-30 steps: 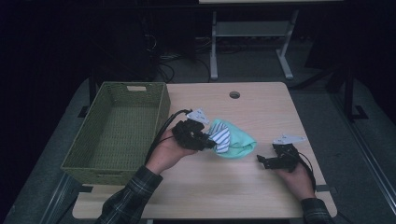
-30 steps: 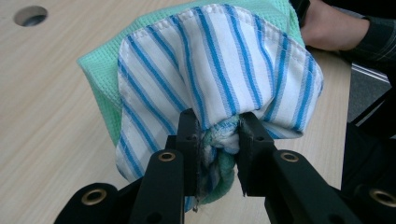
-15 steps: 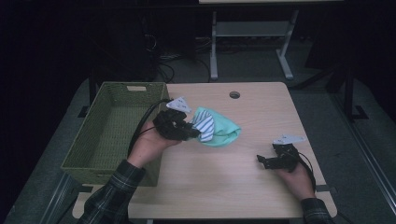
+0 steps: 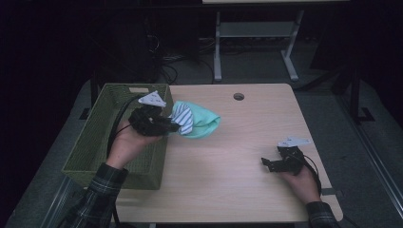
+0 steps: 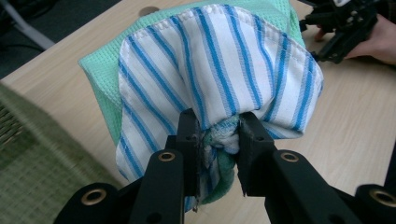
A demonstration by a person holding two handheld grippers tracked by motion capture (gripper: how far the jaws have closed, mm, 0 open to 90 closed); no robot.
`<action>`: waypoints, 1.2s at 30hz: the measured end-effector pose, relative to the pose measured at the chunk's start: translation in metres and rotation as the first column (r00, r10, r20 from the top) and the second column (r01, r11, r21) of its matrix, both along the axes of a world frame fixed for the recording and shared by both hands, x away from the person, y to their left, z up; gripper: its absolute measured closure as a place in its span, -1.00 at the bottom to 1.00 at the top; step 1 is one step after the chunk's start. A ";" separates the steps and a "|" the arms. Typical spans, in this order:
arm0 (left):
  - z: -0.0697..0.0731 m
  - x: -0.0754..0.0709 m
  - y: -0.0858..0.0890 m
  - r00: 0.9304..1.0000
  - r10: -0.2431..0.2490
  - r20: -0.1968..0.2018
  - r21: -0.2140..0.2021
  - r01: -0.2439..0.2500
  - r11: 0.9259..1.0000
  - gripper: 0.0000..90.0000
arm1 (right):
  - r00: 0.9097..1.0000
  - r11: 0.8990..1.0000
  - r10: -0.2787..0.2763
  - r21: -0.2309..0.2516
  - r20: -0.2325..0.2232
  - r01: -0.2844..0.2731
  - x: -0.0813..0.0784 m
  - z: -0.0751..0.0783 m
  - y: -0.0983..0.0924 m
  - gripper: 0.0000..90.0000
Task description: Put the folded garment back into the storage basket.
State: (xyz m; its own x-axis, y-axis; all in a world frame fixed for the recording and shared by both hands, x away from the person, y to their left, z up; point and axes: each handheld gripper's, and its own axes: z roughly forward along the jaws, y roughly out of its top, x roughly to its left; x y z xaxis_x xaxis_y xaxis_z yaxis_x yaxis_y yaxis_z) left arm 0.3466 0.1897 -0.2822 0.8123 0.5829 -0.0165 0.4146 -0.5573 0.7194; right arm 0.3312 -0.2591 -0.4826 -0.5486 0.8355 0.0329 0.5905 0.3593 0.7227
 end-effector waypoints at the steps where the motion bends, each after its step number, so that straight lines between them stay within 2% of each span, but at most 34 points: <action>1: 0.000 0.000 0.004 1.000 0.008 0.004 -0.001 -0.008 1.000 0.62 | 1.000 1.000 0.000 0.001 0.000 0.000 0.000 0.000 0.000 -0.69; 8: 0.003 0.000 0.035 0.996 0.082 0.014 -0.015 -0.082 0.996 0.62 | 1.000 1.000 -0.001 0.001 0.000 0.001 0.000 0.000 0.000 -0.69; 16: -0.001 -0.001 0.067 0.985 0.171 0.022 -0.021 -0.170 0.985 0.62 | 1.000 1.000 -0.001 0.001 0.000 0.001 0.000 0.000 0.000 -0.69; 21: -0.009 -0.001 0.090 0.969 0.244 0.025 -0.011 -0.244 0.970 0.62 | 1.000 1.000 -0.001 0.001 0.000 0.001 0.000 0.000 0.000 -0.69; 23: -0.012 -0.002 0.097 0.961 0.274 0.027 -0.016 -0.274 0.962 0.62 | 1.000 1.000 -0.001 0.001 0.001 0.001 0.000 0.000 0.000 -0.69; 25: -0.016 -0.002 0.105 0.953 0.302 0.033 0.000 -0.302 0.953 0.62 | 1.000 1.000 -0.001 0.001 0.001 0.001 0.000 0.000 0.000 -0.69; 29: -0.027 0.000 0.116 0.943 0.333 0.026 0.021 -0.334 0.943 0.62 | 1.000 1.000 -0.002 0.001 0.000 0.002 0.000 0.000 0.000 -0.69; 36: -0.047 0.007 0.134 0.919 0.394 0.012 0.043 -0.394 0.918 0.61 | 1.000 1.000 -0.004 0.002 0.000 0.004 0.000 0.000 0.000 -0.69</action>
